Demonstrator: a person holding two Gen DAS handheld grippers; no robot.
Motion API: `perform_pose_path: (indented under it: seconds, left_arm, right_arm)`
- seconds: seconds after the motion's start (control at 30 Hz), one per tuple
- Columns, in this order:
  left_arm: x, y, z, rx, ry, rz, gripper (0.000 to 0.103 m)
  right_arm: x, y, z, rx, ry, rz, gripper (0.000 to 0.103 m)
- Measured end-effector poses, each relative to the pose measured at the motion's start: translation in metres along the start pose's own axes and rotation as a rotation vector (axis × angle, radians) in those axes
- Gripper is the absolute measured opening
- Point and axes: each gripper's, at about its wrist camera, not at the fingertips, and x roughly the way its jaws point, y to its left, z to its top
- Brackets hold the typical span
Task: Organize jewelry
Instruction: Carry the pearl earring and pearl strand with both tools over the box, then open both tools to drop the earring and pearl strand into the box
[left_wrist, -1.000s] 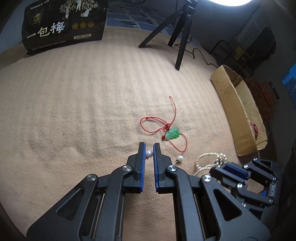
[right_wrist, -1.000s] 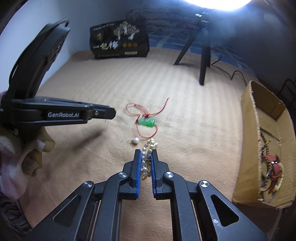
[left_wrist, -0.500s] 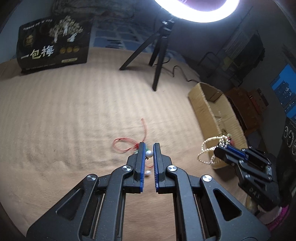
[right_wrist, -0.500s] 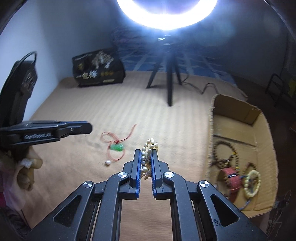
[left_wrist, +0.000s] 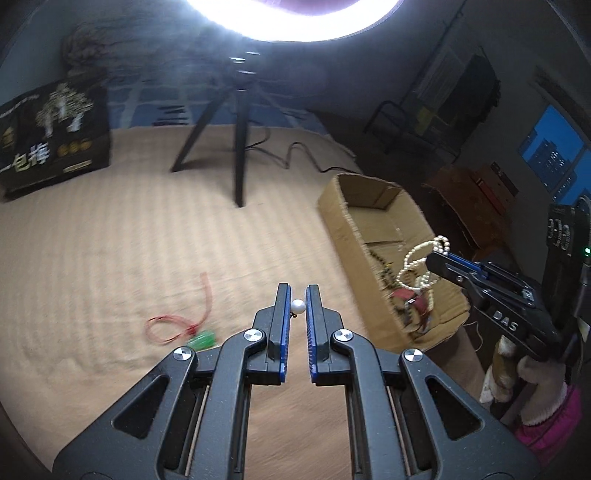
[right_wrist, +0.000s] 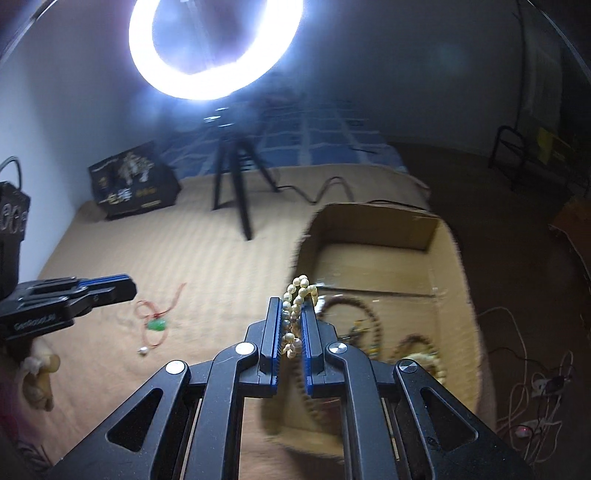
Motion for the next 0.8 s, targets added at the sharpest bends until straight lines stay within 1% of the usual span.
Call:
perform_pose_path:
  seconds: [0.17, 0.4, 0.8]
  left_arm:
    - [0.024, -0.030, 0.009, 0.043, 0.008, -0.022, 0.006]
    - [0.058, -0.067, 0.026, 0.099, 0.012, -0.034, 0.006]
    - [0.105, -0.090, 0.040, 0.145, 0.049, -0.010, 0.006]
  right_arm:
    - [0.007, -0.030, 0.004, 0.041, 0.003, -0.032, 0.008]
    - [0.016, -0.056, 0.010, 0.066, 0.008, -0.044, 0.008]
    - [0.034, -0.079, 0.013, 0.104, 0.036, -0.041, 0.008]
